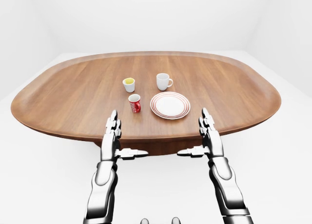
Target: Pick up the red mug and put it on the plate
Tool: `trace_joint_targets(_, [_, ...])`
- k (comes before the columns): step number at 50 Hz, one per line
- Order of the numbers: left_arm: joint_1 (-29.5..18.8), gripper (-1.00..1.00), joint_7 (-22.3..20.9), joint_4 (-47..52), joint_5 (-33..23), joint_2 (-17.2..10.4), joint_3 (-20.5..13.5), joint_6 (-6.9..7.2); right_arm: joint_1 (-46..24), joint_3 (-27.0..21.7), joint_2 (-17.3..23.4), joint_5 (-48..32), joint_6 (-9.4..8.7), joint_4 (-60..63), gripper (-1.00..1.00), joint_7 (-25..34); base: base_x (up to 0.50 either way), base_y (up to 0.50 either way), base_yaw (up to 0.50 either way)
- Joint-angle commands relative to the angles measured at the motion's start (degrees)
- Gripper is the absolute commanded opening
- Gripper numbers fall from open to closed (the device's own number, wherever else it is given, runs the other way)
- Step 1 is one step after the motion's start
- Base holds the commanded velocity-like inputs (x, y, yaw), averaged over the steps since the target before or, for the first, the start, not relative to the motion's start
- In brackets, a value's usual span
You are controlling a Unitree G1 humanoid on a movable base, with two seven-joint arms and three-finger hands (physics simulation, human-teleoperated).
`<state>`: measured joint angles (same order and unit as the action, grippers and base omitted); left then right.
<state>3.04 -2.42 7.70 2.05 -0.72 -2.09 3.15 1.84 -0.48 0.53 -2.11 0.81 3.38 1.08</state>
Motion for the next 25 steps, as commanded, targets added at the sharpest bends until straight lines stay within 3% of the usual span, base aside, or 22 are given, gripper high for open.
trace_joint_targets(1, [0.5,1.00,-0.1,1.2,-0.1,0.0,0.0,0.29,0.1,0.0,0.0,-0.4,0.29,-0.1,1.00,0.0,0.00,0.19,0.00])
trace_joint_targets(25, [2.1,1.00,-0.3,5.1,-0.3,0.1,0.1,1.51,0.4,0.1,0.0,-0.7,0.61,-0.2,1.00,-0.1,0.00,0.23,0.00])
